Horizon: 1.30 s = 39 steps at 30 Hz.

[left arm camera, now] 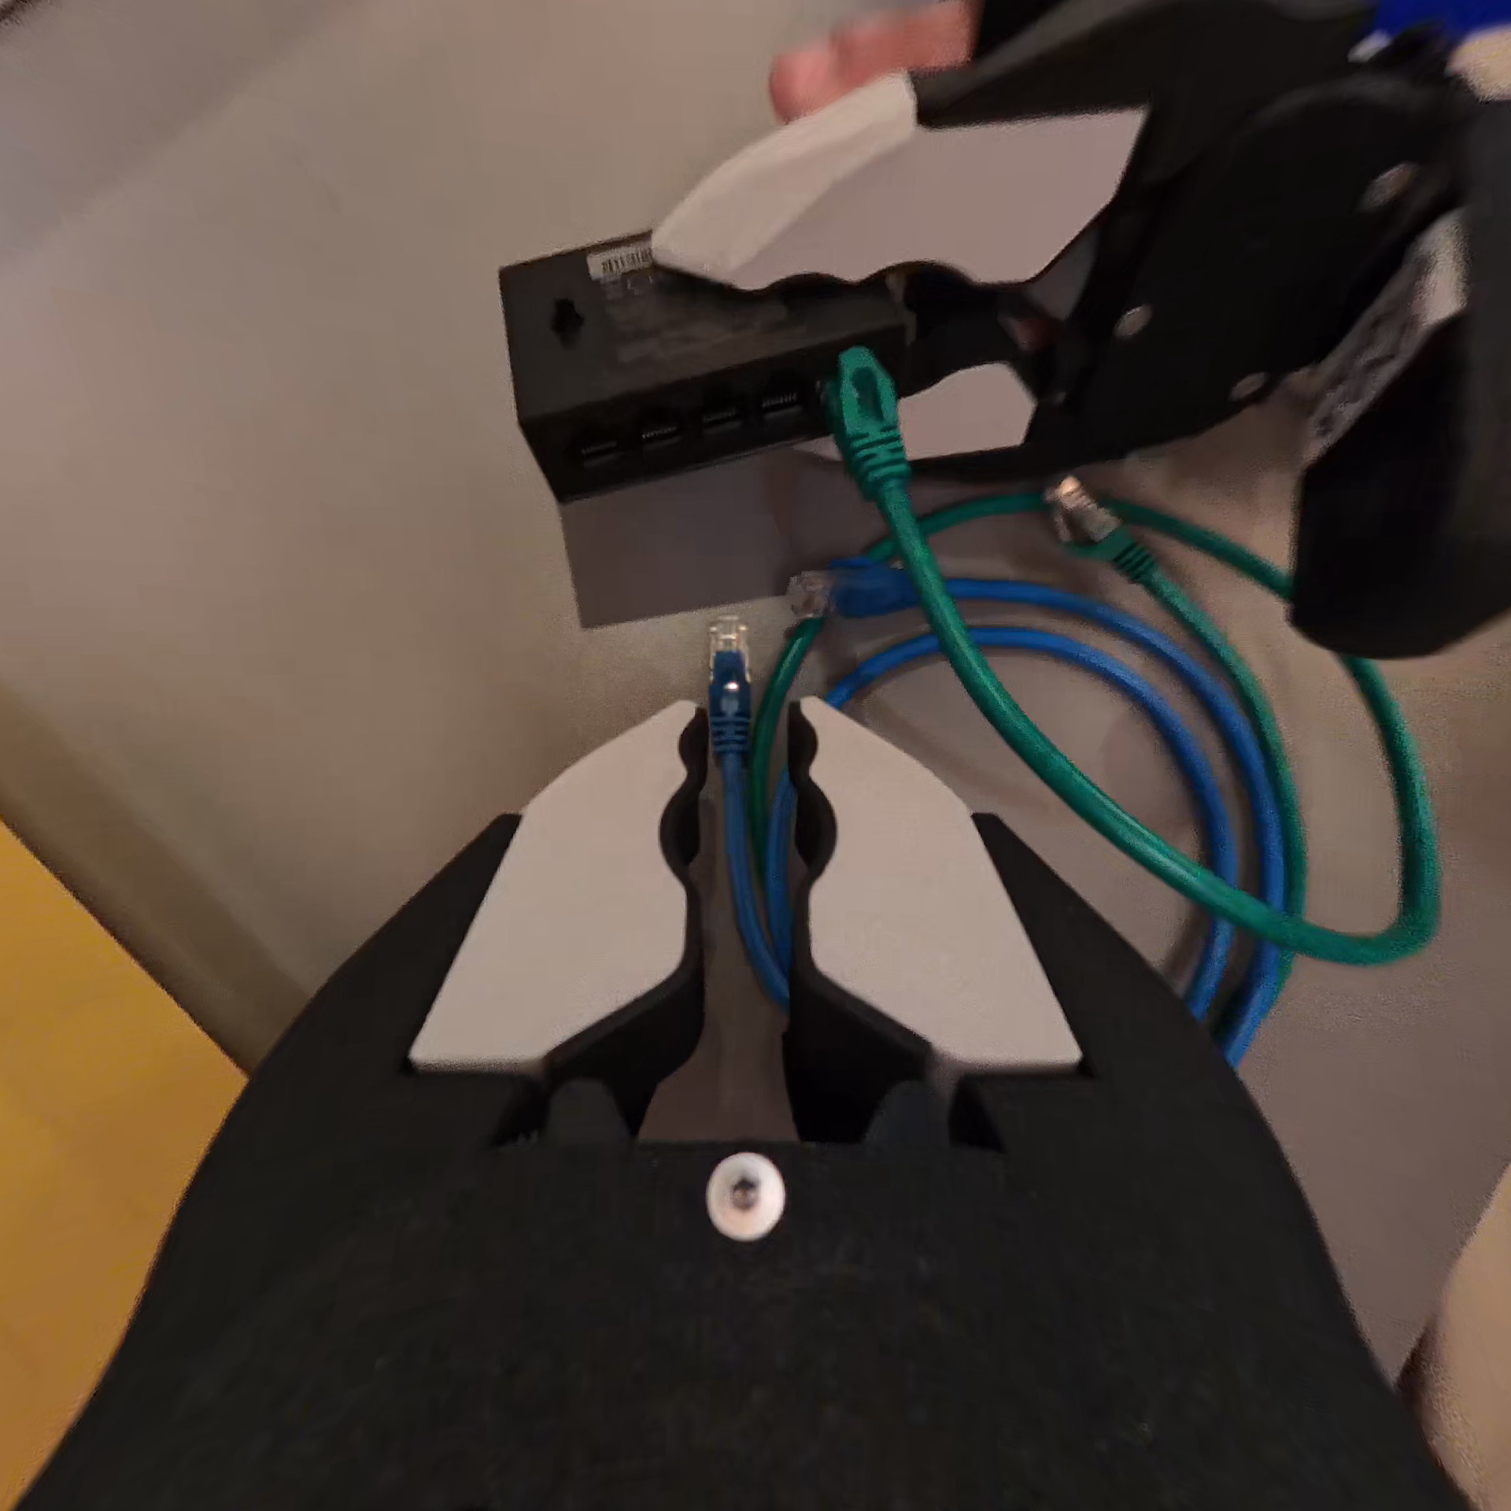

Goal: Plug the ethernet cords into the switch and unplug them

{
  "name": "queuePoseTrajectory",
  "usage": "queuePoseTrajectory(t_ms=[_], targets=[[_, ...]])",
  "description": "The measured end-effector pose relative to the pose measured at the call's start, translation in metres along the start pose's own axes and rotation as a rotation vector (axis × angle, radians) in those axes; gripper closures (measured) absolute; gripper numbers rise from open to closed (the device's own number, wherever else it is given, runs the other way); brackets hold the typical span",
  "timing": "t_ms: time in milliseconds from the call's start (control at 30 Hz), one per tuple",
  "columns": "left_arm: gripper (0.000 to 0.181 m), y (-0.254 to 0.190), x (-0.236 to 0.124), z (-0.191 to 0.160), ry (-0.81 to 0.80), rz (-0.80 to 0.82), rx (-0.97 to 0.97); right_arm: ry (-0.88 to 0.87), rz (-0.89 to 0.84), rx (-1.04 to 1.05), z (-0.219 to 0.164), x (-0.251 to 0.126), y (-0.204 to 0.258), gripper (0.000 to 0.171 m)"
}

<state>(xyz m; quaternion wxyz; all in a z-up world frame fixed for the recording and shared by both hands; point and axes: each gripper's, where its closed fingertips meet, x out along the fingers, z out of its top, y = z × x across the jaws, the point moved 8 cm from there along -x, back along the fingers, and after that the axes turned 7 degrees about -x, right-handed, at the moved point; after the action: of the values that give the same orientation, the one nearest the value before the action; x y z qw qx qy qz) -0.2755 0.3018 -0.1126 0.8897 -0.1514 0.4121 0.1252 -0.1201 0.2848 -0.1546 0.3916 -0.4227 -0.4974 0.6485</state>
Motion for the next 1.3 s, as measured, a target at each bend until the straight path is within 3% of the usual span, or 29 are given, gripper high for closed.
queuePoseTrajectory(t_ms=[100, 233, 433, 800, 1067, 1300], targets=[[0.158, -0.005, -0.013, -0.015, -0.117, 0.063, -0.049, -0.011, 0.000, 0.027, -0.001, 0.000, -0.002, 0.142], [0.158, -0.002, 0.000, -0.030, -0.104, 0.183, -0.069, -0.025, 0.009, 0.028, 0.001, 0.000, -0.001, 0.142], [0.163, 0.000, 0.017, -0.038, -0.042, 0.077, -0.097, -0.032, 0.013, 0.035, 0.002, -0.001, -0.001, 0.142], [0.175, -0.002, 0.018, -0.040, -0.056, 0.024, -0.044, -0.035, 0.023, 0.033, 0.003, -0.001, 0.001, 0.142], [0.176, -0.004, -0.010, -0.031, -0.037, -0.006, -0.079, -0.041, 0.003, 0.023, 0.004, -0.002, -0.001, 0.142], [0.176, -0.007, -0.024, -0.026, 0.100, 0.008, -0.099, -0.055, -0.050, 0.000, 0.006, -0.005, -0.004, 0.142]])
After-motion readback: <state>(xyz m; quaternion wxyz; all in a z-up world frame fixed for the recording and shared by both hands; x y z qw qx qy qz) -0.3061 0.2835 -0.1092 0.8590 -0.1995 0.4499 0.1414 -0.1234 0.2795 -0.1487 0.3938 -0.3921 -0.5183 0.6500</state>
